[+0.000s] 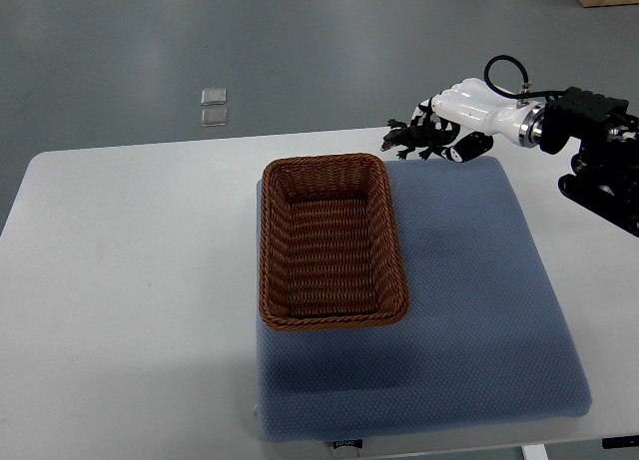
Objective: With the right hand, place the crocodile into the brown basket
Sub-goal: 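Lift the crocodile and carry it over the wicker basket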
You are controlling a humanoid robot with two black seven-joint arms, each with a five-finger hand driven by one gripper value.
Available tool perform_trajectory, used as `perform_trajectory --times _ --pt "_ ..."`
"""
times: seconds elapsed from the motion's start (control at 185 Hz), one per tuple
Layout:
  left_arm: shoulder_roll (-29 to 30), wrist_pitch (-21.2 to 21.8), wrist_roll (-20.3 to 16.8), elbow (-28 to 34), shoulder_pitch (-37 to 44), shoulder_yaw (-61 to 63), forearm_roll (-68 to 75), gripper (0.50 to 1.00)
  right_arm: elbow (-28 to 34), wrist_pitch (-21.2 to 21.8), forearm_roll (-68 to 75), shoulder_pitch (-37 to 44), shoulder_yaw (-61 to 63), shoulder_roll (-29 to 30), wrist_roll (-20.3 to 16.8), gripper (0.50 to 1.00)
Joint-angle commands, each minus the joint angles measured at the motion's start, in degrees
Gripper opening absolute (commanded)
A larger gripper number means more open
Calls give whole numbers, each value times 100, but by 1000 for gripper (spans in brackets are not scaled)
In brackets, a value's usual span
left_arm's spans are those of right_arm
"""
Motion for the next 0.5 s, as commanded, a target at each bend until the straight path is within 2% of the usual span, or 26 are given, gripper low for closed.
perform_trajectory --times 0.0,0.162,0.496 --pt "0 0 7 0 -1 -1 2 1000 295 -3 -15 15 -19 179 6 500" --pt "0 0 7 0 0 -1 2 1000 725 -3 -33 15 -19 539 6 500" --pt "0 0 -2 0 -1 -1 2 1000 928 -3 -68 -73 -274 1067 138 500"
